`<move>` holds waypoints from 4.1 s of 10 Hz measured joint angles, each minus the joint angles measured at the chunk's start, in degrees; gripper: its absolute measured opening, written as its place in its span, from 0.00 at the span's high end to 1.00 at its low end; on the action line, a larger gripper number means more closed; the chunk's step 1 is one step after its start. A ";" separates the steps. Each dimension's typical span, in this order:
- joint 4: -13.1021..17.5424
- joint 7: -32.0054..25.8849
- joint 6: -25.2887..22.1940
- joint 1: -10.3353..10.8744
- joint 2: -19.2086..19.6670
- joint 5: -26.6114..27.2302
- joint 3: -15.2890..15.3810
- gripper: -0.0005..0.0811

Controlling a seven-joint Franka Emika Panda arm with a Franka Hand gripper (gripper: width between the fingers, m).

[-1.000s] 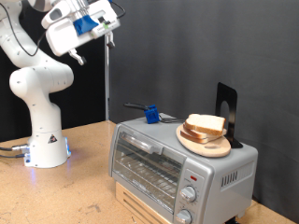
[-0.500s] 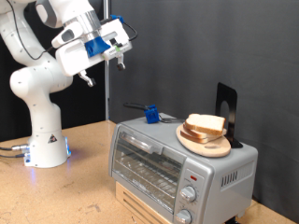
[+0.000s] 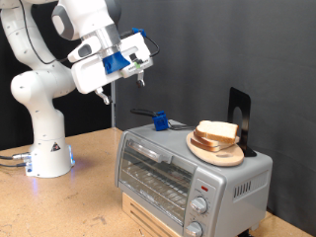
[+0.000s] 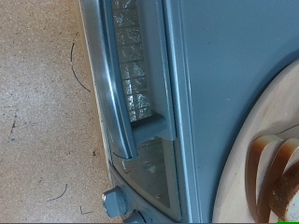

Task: Make a piece of toast with the oven

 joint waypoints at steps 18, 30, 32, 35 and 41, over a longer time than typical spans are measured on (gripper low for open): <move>-8.76 -20.33 13.64 7.45 13.46 11.44 -9.09 0.00; -8.75 -16.89 15.73 -0.80 17.64 2.53 -10.63 0.00; -6.70 -21.93 13.91 1.69 17.51 11.38 -11.39 0.00; -3.72 -23.87 8.46 4.00 13.95 16.05 -10.60 0.00; -8.66 -13.42 11.26 3.29 12.80 6.43 -3.50 0.00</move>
